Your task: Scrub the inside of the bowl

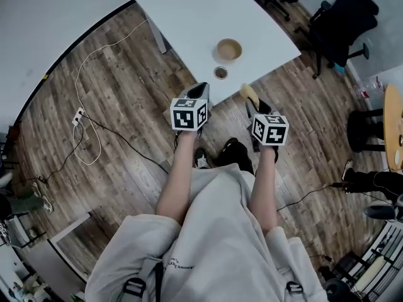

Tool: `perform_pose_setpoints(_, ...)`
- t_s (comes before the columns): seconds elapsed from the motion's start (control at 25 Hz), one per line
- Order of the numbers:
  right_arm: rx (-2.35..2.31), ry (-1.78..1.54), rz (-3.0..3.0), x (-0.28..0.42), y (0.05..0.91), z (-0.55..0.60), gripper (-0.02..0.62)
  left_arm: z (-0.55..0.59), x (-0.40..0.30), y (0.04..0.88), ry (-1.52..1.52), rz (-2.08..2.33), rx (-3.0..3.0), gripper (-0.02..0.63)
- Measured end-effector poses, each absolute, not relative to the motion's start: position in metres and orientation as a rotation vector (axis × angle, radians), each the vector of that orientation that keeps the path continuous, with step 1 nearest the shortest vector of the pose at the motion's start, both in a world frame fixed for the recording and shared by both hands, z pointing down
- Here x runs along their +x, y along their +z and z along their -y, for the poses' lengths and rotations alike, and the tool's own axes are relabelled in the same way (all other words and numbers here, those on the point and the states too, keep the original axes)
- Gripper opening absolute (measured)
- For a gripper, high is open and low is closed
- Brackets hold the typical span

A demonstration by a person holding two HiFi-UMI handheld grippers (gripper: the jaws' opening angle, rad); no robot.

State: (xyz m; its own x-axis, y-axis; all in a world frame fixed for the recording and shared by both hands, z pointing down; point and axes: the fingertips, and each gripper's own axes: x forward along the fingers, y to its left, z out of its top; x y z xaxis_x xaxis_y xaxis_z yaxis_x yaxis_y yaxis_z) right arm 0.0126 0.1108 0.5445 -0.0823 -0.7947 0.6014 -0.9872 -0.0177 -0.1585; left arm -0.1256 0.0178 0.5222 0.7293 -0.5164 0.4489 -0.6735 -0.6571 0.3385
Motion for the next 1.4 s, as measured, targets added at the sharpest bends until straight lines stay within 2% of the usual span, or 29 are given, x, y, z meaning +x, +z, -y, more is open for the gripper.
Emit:
perform_pose_setpoints(0.44, 1.861, 0.8, 1.927, 0.042, 0.559, -0.05, 0.126, 0.035, -0.117, 0.543, 0.481, 0.937, 2.424, 0.0)
perform_pose_setpoints(0.68, 1.79, 0.746, 2.013, 0.067, 0.534, 0.016, 0.126, 0.082, -0.09, 0.547, 0.612, 0.861, 2.462, 0.0)
perform_pose_setpoints(1.04, 1.39, 0.679, 2.089, 0.089, 0.556, 0.074, 0.127, 0.131, -0.054, 0.57, 0.734, 0.85, 2.41, 0.002)
perform_pose_setpoints(1.4, 1.037, 0.636, 2.166, 0.098, 0.587, 0.113, 0.127, 0.159, -0.047, 0.585, 0.776, 0.949, 2.309, 0.0)
